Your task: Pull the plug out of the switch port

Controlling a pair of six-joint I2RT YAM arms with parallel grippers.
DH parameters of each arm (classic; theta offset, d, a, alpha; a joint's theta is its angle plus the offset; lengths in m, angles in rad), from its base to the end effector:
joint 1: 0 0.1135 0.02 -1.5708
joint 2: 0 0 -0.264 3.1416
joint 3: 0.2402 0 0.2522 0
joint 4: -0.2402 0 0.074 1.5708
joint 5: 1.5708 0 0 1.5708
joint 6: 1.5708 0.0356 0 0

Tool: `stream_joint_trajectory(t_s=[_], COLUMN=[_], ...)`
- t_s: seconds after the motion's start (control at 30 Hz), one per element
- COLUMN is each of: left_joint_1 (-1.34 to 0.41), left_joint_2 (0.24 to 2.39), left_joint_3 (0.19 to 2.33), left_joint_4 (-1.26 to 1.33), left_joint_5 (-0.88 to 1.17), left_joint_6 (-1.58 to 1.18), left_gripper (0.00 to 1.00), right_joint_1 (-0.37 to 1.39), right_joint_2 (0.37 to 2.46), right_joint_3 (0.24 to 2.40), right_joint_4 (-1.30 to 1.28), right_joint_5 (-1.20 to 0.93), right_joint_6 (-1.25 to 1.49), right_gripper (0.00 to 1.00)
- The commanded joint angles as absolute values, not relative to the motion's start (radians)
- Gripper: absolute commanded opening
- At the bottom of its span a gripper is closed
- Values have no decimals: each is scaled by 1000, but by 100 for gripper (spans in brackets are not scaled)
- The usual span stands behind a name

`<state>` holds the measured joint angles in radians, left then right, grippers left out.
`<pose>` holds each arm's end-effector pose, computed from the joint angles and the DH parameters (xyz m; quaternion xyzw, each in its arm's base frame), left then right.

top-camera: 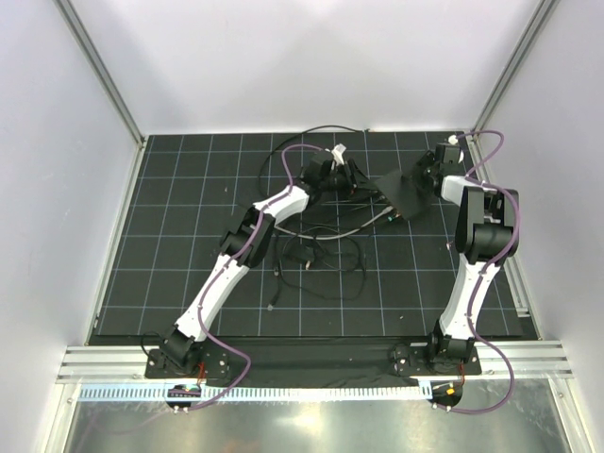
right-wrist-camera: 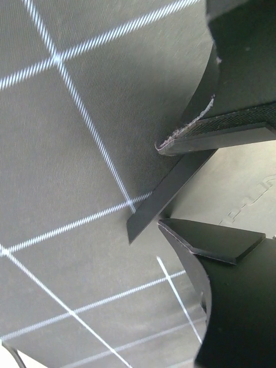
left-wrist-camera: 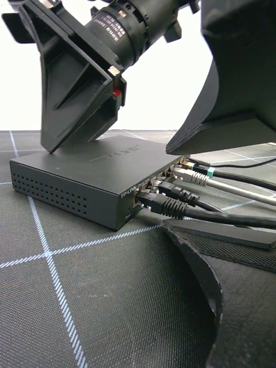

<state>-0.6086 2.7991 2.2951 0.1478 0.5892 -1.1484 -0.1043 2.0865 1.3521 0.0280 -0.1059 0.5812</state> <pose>0.4885 -0.3645 0.1003 -0.0498 0.8015 -0.5726 0.1650 0.4534 -0.0437 0.1525 0.2839 0.8615 0.1455 0.3951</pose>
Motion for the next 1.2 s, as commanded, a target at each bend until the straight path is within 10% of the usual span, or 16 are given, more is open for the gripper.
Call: stream_joint_trajectory(t_s=[0.0, 1.17], left_joint_1=[-611, -612], left_joint_2=[2819, 2901], left_joint_3=[2258, 2229], left_joint_4=[147, 305], left_joint_5=[618, 538], left_joint_6=[-1146, -1374], left_gripper=[53, 38], right_joint_1=[-92, -26], right_joint_2=[2117, 2094], right_joint_3=[1345, 1408], right_joint_4=[81, 6], right_joint_5=[-227, -164], right_joint_6=[609, 509], right_gripper=[56, 55])
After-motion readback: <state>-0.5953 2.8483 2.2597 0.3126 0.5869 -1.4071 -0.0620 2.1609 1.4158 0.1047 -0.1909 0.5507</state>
